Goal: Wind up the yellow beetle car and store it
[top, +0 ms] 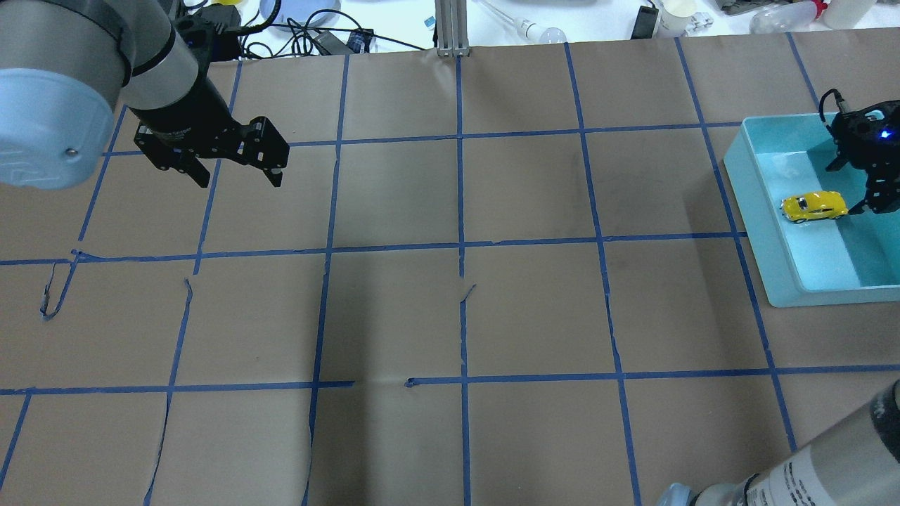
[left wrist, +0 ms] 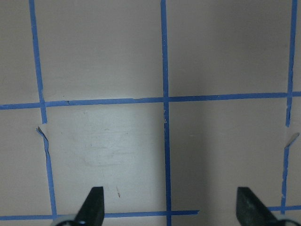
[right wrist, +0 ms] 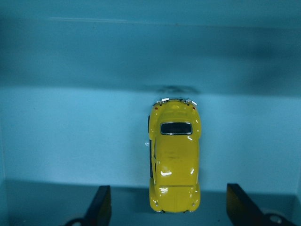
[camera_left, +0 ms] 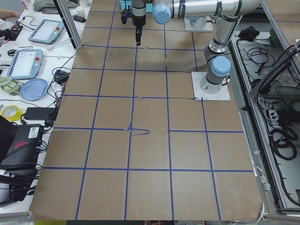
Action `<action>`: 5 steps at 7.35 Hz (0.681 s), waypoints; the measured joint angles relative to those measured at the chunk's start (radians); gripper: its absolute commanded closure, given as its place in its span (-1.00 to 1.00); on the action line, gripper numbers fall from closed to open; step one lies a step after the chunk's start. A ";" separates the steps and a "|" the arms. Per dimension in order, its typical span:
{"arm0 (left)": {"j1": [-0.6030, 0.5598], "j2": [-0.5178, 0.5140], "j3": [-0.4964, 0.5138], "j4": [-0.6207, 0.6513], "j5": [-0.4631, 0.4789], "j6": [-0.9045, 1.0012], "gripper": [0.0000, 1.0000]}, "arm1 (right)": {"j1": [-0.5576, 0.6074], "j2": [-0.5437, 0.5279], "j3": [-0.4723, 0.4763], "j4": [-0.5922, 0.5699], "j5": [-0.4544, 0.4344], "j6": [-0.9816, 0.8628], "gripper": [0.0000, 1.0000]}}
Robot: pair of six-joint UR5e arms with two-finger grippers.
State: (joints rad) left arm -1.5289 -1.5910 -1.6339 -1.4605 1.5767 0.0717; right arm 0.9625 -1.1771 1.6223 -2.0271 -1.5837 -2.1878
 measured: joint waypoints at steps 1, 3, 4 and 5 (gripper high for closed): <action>0.005 0.001 0.003 0.000 0.003 0.002 -1.00 | 0.010 -0.072 -0.009 0.073 0.007 0.070 -1.00; 0.008 0.002 0.003 0.000 0.004 0.003 -1.00 | 0.039 -0.181 -0.067 0.248 0.016 0.198 -1.00; 0.008 0.002 0.003 0.000 0.003 0.003 -1.00 | 0.061 -0.213 -0.112 0.330 0.017 0.271 -1.00; 0.007 0.002 0.002 0.000 0.002 0.003 -1.00 | 0.083 -0.234 -0.154 0.400 0.018 0.358 -1.00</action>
State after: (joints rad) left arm -1.5215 -1.5892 -1.6318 -1.4603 1.5790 0.0751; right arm 1.0455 -1.4108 1.4686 -1.6275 -1.5660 -1.8302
